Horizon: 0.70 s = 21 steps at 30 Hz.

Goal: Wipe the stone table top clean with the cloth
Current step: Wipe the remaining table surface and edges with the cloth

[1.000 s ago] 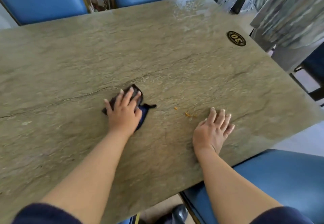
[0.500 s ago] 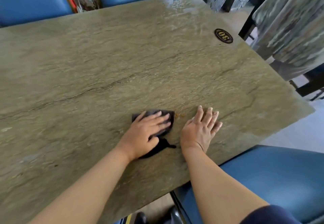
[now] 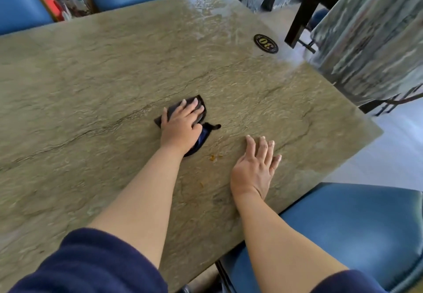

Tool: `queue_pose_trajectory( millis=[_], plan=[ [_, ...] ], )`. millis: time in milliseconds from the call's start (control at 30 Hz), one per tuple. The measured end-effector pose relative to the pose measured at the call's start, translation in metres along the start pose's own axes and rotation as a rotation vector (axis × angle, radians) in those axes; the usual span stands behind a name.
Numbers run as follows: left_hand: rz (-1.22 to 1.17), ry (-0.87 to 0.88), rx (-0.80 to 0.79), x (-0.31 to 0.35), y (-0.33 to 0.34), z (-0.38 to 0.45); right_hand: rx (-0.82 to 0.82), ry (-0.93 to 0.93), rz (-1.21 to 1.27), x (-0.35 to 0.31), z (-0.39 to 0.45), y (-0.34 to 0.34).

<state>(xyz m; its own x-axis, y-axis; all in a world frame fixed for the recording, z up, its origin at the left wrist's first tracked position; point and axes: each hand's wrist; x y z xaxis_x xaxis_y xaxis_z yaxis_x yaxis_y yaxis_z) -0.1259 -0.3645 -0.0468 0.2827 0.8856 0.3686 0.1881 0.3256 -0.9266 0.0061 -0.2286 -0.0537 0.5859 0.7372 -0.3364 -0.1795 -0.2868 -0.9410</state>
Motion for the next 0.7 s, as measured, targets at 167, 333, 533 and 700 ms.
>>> queue_pose_trajectory(
  millis=[167, 333, 533, 700],
  plan=[
    [-0.075, 0.346, -0.104, 0.001, -0.002, -0.017, 0.022, -0.005, 0.022, -0.001, 0.0, 0.002],
    [-0.162, 0.64, -0.322, -0.02, -0.007, -0.084, 0.042, 0.001, 0.036, -0.001, -0.001, 0.004],
    [-0.046, 0.432, -0.09, -0.034, -0.01, -0.045, 0.032, -0.011, 0.023, 0.0, -0.001, 0.004],
    [-0.056, 0.29, -0.012, -0.01, -0.001, -0.046, 0.009, -0.013, -0.015, 0.0, -0.001, 0.003]
  ],
)
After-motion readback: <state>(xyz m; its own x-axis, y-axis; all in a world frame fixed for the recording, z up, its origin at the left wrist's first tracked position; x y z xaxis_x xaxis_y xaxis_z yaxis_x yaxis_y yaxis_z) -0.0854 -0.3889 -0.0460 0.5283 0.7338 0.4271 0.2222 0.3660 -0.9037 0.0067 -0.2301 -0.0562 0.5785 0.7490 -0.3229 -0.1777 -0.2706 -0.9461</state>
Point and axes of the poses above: each hand's wrist, its own z-axis towards the middle knuckle, its own y-axis out of the palm, x = y × z, and after that the axes turned 2 degrees about z, right-handed
